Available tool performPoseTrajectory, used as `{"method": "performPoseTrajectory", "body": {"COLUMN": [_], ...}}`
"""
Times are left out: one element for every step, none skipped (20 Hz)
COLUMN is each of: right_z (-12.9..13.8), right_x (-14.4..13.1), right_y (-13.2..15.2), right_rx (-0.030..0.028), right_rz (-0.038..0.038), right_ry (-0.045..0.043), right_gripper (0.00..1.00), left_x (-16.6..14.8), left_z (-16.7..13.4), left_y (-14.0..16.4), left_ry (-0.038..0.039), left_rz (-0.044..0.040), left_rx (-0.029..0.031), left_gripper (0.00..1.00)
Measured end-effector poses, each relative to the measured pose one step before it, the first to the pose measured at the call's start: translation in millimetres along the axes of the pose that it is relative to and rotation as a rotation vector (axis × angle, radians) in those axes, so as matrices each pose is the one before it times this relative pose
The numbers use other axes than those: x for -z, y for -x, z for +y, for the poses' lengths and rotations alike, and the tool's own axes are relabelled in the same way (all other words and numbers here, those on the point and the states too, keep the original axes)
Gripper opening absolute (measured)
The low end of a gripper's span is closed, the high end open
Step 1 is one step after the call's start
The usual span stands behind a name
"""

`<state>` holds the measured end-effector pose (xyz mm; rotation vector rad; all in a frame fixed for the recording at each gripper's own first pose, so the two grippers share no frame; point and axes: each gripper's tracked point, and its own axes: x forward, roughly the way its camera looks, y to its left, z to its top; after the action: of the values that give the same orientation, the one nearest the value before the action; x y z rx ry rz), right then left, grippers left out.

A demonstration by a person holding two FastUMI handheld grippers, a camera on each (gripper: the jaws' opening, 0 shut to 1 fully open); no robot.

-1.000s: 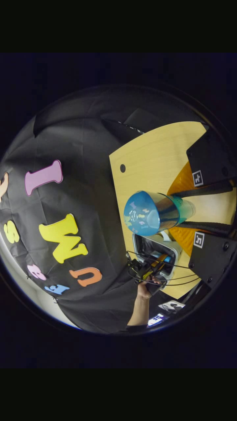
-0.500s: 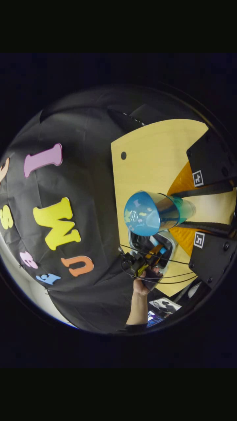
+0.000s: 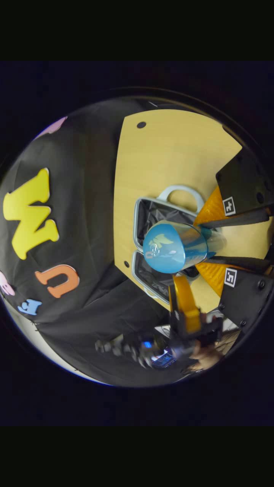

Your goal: First open the suitcase, pack the skin care products into it, and then close the suitcase.

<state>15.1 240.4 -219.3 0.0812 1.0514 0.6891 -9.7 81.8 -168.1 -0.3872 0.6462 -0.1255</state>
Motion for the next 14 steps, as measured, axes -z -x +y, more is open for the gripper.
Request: {"method": "performPoseTrajectory", "body": {"right_z": [0.60,1.33,-7.62,-11.19,-14.02,-11.43,-9.06,-5.21,2.23,-2.20,-1.40,-0.14,0.19,-1.91], "right_x": [1.29,1.81,5.99,2.23,2.99,1.21,1.32,1.89,2.41,-1.51,-1.60,-2.35,-2.90,-3.06], "right_y": [-20.87,-21.48,-17.28,-11.68,-8.65,-12.25,-19.64,-12.86,-13.97,-7.06,-7.43,-4.46,-4.56,-3.83], "right_rx": [0.00596,-0.00593,0.00567,0.02327,0.03368,0.03731,0.04149,0.03260,0.02851,0.02280,0.02129,0.01399,0.01886,0.02544], "right_rz": [0.07096,0.06560,0.07202,0.06576,0.04924,0.04942,0.03946,0.03707,0.02967,0.02084,0.01700,0.00961,0.00810,0.00214], "right_ry": [-0.02030,-0.04656,-0.05534,-0.04195,-0.02717,-0.01988,-0.02652,-0.02997,-0.03469,-0.03161,-0.03076,-0.03262,-0.02764,-0.02250], "right_gripper": [0.33,0.33,0.33,0.33,0.33,0.31,0.33,0.33,0.31,0.33,0.33,0.33,0.33,0.36], "left_x": [1.69,6.11,7.95,5.92,6.40,5.91,4.10,5.52,2.93,-1.03,0.60,0.56,-2.24,-0.53], "left_z": [3.81,5.73,4.63,3.51,6.50,6.71,6.39,6.55,5.85,4.05,4.91,4.56,4.36,4.18], "left_y": [15.29,15.25,12.03,11.71,8.43,7.58,7.48,5.28,5.87,4.19,2.27,2.03,2.32,-0.48], "left_ry": [0.00020,0.00839,0.01675,0.01773,0.01200,0.00781,0.00722,0.00550,0.00384,0.00685,0.01144,0.01122,0.01090,0.00910], "left_rz": [-0.04070,-0.01954,-0.00876,-0.00112,-0.00198,-0.00157,0.00075,0.00567,-0.00143,-0.00601,-0.00115,-0.00232,-0.00175,-0.00288], "left_rx": [-0.01504,-0.01766,-0.01027,-0.00279,-0.00759,-0.00795,-0.00971,-0.01022,-0.00756,-0.00263,-0.00336,-0.00453,-0.00565,-0.00376], "left_gripper": [0.99,0.98,0.98,0.99,0.99,0.99,0.99,0.99,0.99,0.99,0.98,0.99,0.99,0.98]}}
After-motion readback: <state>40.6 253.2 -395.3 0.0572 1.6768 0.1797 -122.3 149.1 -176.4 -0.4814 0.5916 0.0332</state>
